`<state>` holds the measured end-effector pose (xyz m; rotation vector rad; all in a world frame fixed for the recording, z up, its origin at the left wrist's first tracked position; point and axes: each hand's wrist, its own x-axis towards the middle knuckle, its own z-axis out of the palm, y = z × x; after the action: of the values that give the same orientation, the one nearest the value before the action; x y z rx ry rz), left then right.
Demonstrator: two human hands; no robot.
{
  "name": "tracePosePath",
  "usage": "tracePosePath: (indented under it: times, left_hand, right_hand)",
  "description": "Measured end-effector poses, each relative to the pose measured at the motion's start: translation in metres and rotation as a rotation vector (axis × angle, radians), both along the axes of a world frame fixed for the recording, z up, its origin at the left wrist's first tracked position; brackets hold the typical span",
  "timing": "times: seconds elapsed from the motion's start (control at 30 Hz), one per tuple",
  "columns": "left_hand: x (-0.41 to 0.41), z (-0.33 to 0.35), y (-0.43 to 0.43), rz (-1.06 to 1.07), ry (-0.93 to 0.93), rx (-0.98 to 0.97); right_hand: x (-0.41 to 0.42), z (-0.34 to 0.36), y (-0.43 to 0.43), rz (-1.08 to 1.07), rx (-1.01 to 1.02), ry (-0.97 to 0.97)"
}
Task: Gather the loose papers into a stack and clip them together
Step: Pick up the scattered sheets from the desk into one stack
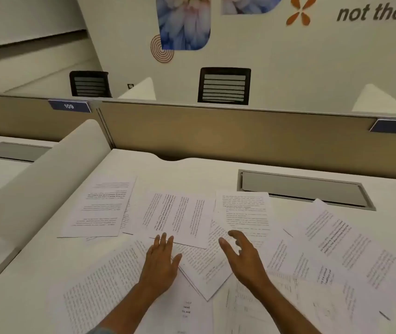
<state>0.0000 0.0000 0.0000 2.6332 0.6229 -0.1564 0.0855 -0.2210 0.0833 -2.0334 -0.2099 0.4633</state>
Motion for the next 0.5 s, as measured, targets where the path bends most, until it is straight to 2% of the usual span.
tracePosePath:
  times: [0.13, 0.27, 0.4, 0.5]
  left_hand:
    - [0.018, -0.019, 0.026, -0.040, 0.049, 0.002]
    - [0.022, -0.039, 0.035, -0.095, 0.023, 0.067]
    - [0.021, -0.048, 0.033, -0.077, -0.008, 0.080]
    - [0.019, -0.054, 0.034, -0.101, 0.006, 0.090]
  right_hand:
    - [0.017, -0.012, 0.033, -0.126, 0.125, 0.276]
    - [0.040, -0.029, 0.064, -0.320, 0.233, 0.456]
    - [0.055, -0.042, 0.088, -0.451, 0.258, 0.594]
    - [0.062, -0.049, 0.103, -0.508, 0.245, 0.610]
